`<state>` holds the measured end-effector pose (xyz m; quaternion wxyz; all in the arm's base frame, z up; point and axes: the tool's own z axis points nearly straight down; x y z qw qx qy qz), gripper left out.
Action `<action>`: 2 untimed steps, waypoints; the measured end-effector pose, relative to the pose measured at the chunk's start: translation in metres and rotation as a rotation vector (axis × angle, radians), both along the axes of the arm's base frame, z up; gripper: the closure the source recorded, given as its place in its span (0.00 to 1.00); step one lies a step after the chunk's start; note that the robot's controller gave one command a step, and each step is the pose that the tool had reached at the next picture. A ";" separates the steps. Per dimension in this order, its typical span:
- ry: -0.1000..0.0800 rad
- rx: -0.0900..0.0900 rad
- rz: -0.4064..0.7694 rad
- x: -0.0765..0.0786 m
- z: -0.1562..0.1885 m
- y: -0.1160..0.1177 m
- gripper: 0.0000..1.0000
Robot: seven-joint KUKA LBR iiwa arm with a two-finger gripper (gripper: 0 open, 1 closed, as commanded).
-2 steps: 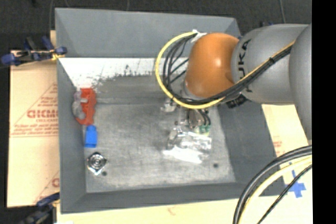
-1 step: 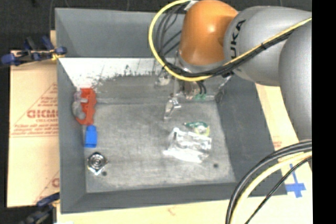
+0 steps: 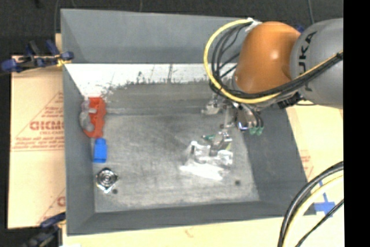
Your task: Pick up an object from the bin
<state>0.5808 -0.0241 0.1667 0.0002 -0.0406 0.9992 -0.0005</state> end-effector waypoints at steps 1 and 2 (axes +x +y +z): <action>-0.010 0.004 0.011 0.002 -0.074 -0.033 0.00; 0.003 0.003 0.007 0.000 -0.075 -0.035 1.00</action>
Offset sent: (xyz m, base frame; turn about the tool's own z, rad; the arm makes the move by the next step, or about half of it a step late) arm -0.0016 -0.0407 -0.0894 -0.0082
